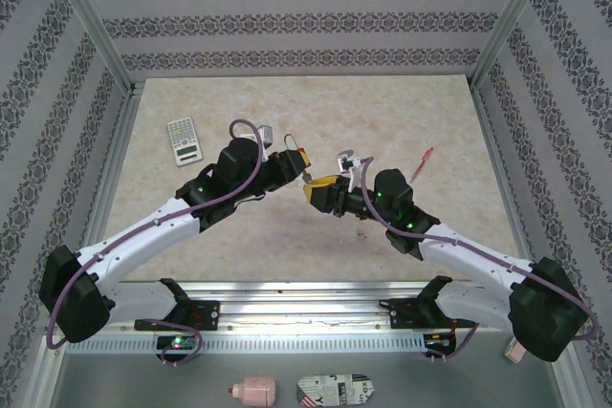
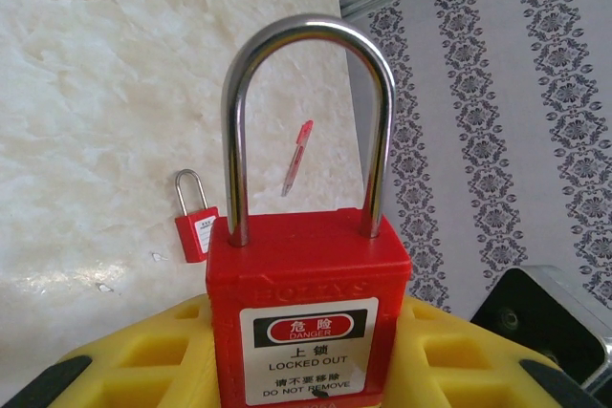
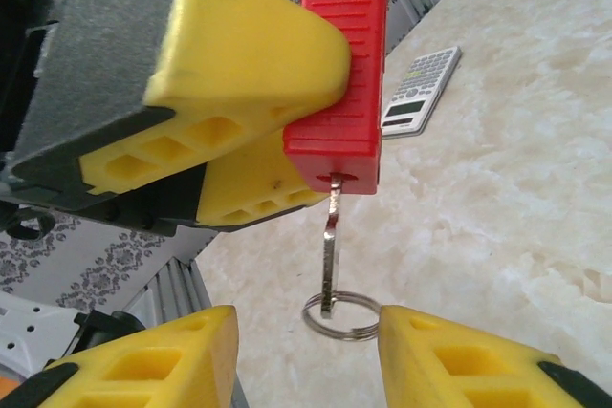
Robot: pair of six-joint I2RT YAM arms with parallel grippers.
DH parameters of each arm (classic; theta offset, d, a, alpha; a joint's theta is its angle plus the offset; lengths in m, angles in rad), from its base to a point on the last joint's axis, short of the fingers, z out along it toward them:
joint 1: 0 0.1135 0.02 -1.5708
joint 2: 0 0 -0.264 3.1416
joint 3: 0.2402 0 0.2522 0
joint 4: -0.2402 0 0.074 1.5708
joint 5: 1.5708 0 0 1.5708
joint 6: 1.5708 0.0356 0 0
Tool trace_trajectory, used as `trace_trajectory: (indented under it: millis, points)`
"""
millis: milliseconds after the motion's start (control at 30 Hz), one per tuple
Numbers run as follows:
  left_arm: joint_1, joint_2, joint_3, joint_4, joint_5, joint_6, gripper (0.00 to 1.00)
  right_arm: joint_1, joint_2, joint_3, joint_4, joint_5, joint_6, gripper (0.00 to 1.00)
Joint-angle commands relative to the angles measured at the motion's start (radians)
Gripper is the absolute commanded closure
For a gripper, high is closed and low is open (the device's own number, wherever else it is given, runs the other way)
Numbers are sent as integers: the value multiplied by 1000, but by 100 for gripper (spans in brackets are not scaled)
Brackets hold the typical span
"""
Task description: Unlock with the key
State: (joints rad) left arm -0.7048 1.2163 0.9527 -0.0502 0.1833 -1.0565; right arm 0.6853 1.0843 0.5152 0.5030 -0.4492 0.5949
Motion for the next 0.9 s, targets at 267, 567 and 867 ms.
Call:
trace_trajectory:
  millis: [267,567,867]
  points:
    - [-8,-2,5,71,11,-10,100,-7,34,59,56,-2,-19,64]
    - [-13,2,9,63,10,-5,100,-16,45,52,67,-1,-6,80]
    - [-35,32,-1,88,27,-17,100,-28,57,65,87,-24,19,100]
